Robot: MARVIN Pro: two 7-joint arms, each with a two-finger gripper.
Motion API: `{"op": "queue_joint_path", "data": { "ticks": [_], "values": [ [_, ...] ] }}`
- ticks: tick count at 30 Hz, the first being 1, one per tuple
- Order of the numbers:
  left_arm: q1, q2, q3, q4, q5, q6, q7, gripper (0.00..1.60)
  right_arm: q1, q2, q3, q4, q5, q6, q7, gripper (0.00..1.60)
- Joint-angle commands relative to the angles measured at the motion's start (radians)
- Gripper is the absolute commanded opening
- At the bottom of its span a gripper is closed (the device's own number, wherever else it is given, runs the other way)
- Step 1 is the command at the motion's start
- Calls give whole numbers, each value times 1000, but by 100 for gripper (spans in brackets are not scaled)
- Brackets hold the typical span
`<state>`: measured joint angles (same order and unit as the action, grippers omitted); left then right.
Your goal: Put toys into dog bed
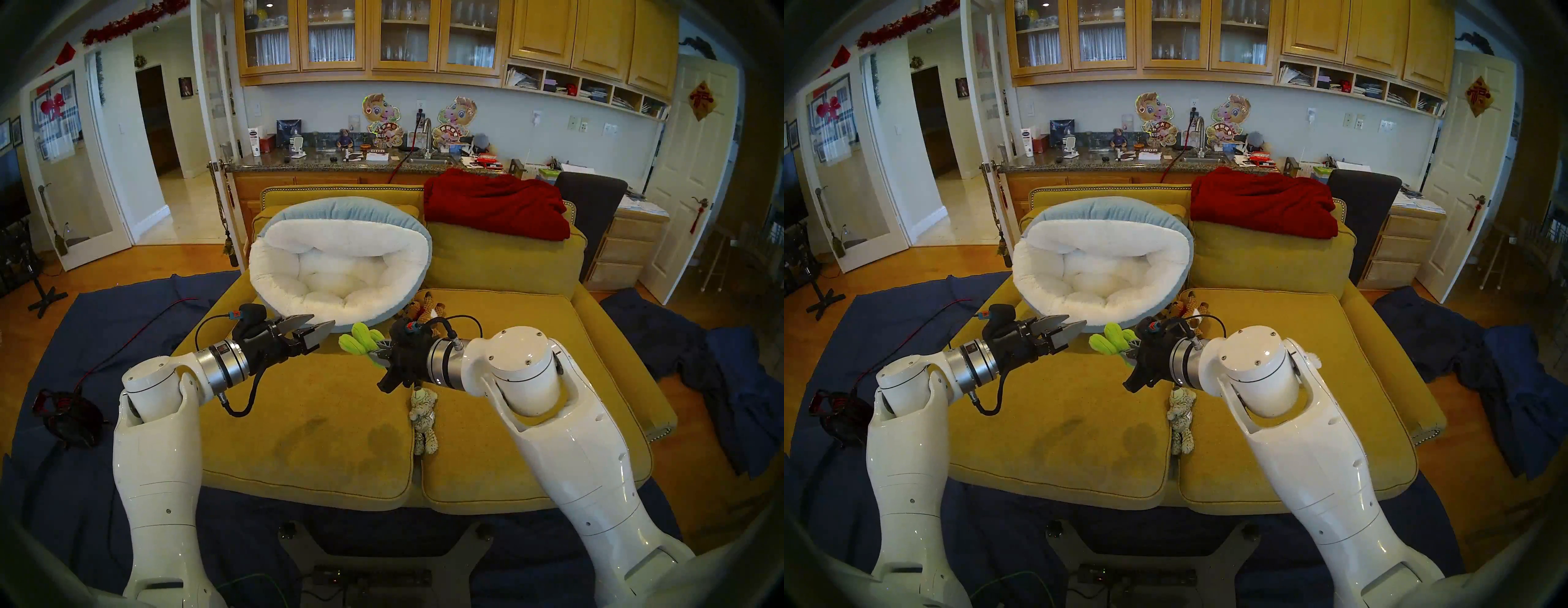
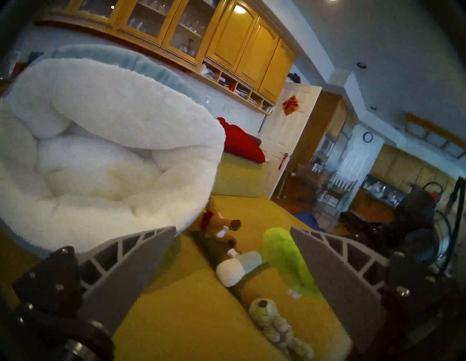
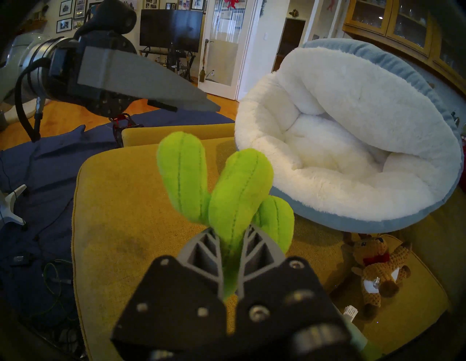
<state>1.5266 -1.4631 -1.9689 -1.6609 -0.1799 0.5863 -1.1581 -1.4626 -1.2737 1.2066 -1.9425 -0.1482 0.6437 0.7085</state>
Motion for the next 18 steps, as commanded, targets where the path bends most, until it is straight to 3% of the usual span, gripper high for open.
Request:
{"op": "queue_joint_path", "data": {
  "ticks": [1,18],
  "values": [
    [-51,16,3,-13,-35,46,-40,160,16,-11,6,-35,2,-18,-7,0],
    [-76,69,26,15,-57,113,-64,160,11,-19,5,-39,2,-25,-33,0]
  ]
}}
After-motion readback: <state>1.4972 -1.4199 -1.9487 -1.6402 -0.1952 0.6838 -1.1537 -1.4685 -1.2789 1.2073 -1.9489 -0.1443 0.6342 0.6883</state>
